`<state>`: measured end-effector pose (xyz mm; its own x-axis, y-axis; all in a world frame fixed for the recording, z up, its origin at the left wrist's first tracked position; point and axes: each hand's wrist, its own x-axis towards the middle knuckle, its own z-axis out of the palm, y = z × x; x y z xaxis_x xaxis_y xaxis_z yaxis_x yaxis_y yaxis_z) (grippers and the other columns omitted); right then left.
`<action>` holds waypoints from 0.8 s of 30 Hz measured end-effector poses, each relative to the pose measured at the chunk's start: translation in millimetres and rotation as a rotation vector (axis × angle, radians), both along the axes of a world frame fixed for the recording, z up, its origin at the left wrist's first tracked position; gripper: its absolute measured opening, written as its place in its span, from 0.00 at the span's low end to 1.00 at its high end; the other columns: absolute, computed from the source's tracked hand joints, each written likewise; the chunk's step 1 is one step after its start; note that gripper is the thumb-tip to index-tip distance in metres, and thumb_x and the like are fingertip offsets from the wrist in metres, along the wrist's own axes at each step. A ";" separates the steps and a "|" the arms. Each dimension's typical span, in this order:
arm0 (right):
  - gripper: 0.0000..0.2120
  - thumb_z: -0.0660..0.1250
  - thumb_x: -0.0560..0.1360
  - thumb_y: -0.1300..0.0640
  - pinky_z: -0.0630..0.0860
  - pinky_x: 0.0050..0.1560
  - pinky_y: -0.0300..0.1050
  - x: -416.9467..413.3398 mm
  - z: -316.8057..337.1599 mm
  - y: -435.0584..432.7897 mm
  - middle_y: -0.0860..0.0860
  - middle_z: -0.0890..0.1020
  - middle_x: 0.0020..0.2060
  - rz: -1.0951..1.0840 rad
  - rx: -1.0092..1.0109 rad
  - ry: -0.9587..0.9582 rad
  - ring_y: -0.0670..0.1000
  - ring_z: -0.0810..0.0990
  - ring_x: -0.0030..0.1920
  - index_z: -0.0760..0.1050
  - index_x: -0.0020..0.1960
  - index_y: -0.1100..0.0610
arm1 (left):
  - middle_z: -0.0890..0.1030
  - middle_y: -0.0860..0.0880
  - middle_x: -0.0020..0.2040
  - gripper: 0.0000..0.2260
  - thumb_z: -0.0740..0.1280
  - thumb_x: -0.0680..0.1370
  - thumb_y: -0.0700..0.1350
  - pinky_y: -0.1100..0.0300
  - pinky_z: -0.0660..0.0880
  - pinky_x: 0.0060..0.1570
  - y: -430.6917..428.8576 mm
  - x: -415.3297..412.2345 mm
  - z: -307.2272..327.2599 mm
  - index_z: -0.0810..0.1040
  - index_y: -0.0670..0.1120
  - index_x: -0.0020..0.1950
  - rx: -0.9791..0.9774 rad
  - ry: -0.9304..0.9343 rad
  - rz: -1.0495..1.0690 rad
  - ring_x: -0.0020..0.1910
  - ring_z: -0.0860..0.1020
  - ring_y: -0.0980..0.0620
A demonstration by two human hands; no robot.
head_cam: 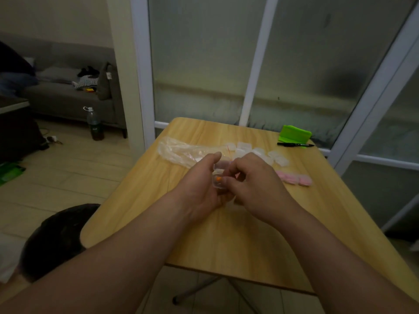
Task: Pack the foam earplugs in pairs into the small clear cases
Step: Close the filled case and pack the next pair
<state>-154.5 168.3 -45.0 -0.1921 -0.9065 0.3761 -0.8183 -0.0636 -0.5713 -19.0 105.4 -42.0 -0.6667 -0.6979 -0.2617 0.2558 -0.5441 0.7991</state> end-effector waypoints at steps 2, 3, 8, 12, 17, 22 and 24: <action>0.05 0.77 0.77 0.48 0.83 0.47 0.54 0.5 -1.0 0.3 0.42 0.72 0.47 0.009 0.007 0.035 0.43 0.77 0.48 0.81 0.45 0.45 | 0.84 0.45 0.43 0.19 0.58 0.86 0.56 0.55 0.79 0.41 0.2 -0.9 -0.6 0.79 0.44 0.64 0.001 0.012 -0.004 0.36 0.83 0.52; 0.05 0.77 0.76 0.48 0.81 0.49 0.53 0.8 -1.2 0.1 0.42 0.72 0.47 0.014 0.008 0.055 0.43 0.77 0.49 0.82 0.45 0.45 | 0.84 0.44 0.42 0.18 0.59 0.86 0.55 0.55 0.80 0.39 0.2 -0.9 -0.7 0.79 0.43 0.64 0.002 0.014 -0.002 0.35 0.84 0.51; 0.02 0.75 0.77 0.48 0.77 0.52 0.47 1.9 0.5 1.0 0.43 0.73 0.49 0.034 0.039 0.080 0.44 0.76 0.52 0.84 0.46 0.45 | 0.84 0.44 0.42 0.17 0.59 0.86 0.54 0.56 0.80 0.38 -0.9 -0.6 -1.6 0.78 0.43 0.63 -0.006 0.019 0.000 0.36 0.84 0.51; 0.02 0.72 0.80 0.51 0.74 0.47 0.42 -13.5 10.5 3.6 0.45 0.78 0.49 -0.025 -0.037 0.003 0.43 0.78 0.48 0.83 0.50 0.47 | 0.81 0.46 0.40 0.16 0.59 0.86 0.56 0.56 0.74 0.38 -3.0 -4.5 -1.3 0.78 0.45 0.59 -0.029 -0.023 0.015 0.33 0.77 0.52; 0.06 0.69 0.83 0.54 0.78 0.50 0.49 -62.3 22.3 15.9 0.45 0.85 0.46 -0.244 -0.051 -0.143 0.47 0.82 0.48 0.84 0.52 0.51 | 0.81 0.47 0.35 0.18 0.59 0.86 0.57 0.56 0.72 0.36 1.7 -9.7 2.2 0.80 0.44 0.58 -0.030 -0.060 0.032 0.32 0.76 0.51; 0.04 0.70 0.82 0.54 0.80 0.54 0.54 -86.6 7.9 30.3 0.46 0.84 0.48 -0.335 0.214 -0.069 0.50 0.83 0.50 0.83 0.52 0.51 | 0.81 0.44 0.40 0.19 0.59 0.85 0.57 0.55 0.73 0.38 0.6 -15.5 -1.1 0.79 0.43 0.61 -0.030 -0.051 0.029 0.33 0.77 0.50; 0.02 0.72 0.80 0.53 0.80 0.53 0.53 -83.4 2.7 30.7 0.46 0.84 0.47 -0.323 0.292 -0.041 0.49 0.82 0.49 0.83 0.49 0.50 | 0.80 0.44 0.40 0.20 0.60 0.85 0.57 0.53 0.73 0.40 0.0 -18.8 -3.7 0.79 0.43 0.63 -0.029 -0.042 0.017 0.34 0.76 0.49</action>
